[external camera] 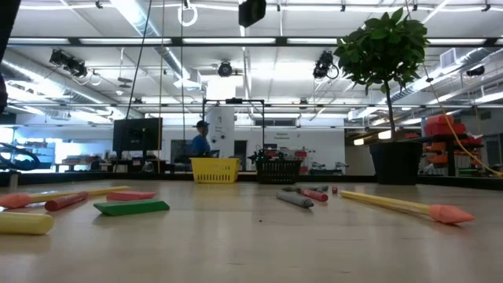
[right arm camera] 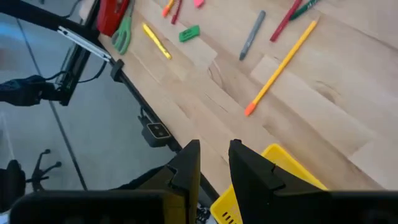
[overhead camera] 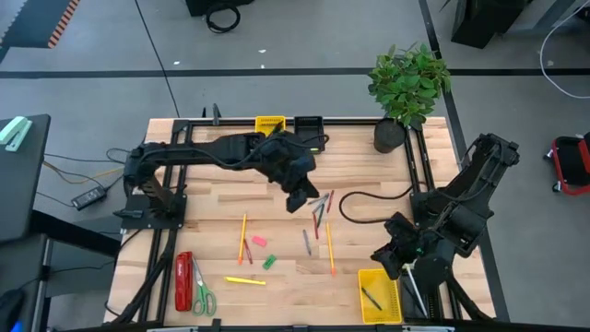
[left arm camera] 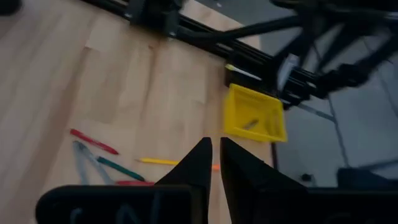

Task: Sort crayons/erasers/pens/pencils in bins
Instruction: Put the top left gray crayon into the bottom yellow bin

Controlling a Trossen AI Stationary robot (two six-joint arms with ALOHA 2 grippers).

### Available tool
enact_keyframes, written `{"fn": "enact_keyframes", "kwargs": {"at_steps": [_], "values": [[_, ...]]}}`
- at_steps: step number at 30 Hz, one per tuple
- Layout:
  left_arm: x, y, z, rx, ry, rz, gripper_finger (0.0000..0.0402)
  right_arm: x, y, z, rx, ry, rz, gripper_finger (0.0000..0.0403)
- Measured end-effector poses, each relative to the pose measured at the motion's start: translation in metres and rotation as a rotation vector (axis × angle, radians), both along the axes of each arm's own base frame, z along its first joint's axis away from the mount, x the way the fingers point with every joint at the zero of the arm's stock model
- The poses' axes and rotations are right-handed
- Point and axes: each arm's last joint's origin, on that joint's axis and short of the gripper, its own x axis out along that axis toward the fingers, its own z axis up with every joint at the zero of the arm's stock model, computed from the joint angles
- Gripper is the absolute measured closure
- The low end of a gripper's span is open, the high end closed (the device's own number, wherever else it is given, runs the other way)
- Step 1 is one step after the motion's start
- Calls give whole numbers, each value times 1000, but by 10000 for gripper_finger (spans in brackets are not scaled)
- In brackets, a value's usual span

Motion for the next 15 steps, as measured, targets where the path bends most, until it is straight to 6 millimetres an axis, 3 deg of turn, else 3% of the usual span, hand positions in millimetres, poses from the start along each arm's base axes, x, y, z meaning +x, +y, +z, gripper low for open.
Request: {"fn": "enact_keyframes", "kwargs": {"at_steps": [6,10,15], "values": [[5,-2,-6,-40,25,33,363,-12,-17,18,-15,-82,27,311],[5,-2,-7,41,21,47,368,-21,-32,28,-63,-146,18,311],[6,12,-8,69,22,98,366,-27,-47,35,-67,-173,-36,311]]}}
